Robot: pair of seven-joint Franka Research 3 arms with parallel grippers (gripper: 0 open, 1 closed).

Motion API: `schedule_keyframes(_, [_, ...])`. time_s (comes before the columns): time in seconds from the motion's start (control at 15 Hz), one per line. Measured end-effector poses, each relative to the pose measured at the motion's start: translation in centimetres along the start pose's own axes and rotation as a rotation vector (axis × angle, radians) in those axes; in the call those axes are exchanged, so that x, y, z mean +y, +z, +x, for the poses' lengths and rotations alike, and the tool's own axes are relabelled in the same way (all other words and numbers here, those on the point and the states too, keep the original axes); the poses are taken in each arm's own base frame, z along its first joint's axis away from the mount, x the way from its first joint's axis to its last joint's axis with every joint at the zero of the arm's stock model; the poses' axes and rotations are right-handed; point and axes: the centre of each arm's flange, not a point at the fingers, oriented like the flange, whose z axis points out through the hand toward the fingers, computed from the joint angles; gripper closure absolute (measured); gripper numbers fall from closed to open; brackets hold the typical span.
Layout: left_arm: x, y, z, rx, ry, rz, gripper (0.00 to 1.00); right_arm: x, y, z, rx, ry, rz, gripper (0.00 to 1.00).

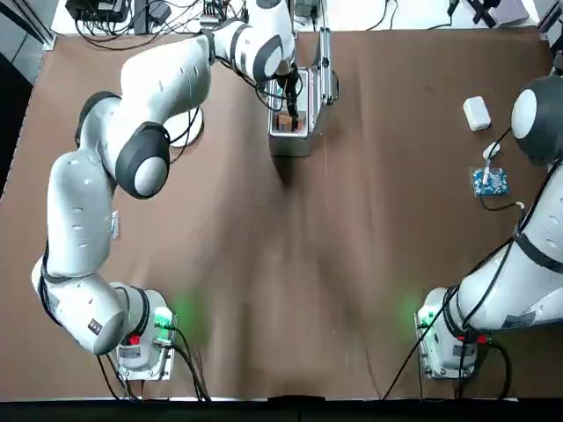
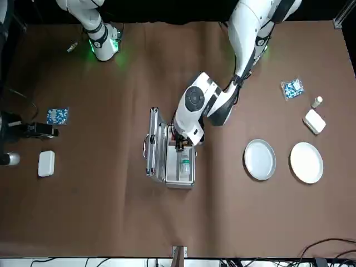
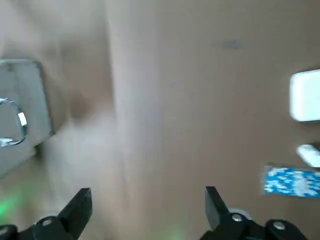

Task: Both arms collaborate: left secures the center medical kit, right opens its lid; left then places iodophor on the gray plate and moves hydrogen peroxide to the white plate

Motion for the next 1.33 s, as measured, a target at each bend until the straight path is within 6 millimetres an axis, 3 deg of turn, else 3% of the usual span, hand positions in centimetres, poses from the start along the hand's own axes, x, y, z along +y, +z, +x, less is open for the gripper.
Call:
schedule_keyframes(0.2, [-0.1,1.2,-0.1,-0.002,-0.013,0.000,0.30,0.6,-2.2,0.0,0.099,0.004,-0.107,0.00])
schedule_keyframes(0.47, [-0.5,2.5,-0.2,0.004,-0.010,0.011,0.30,1.1,-3.7,-0.4,0.167,-0.066,-0.145,0.00])
schedule_keyframes(0.67, [-1.3,3.4,-0.8,0.007,0.000,0.015,0.31,2.0,-3.8,-0.6,0.188,-0.075,-0.182,0.00])
schedule_keyframes(1.33, [-1.4,3.4,-1.0,0.007,0.001,0.012,0.35,2.1,-4.2,-1.3,0.189,-0.076,-0.198,0.00])
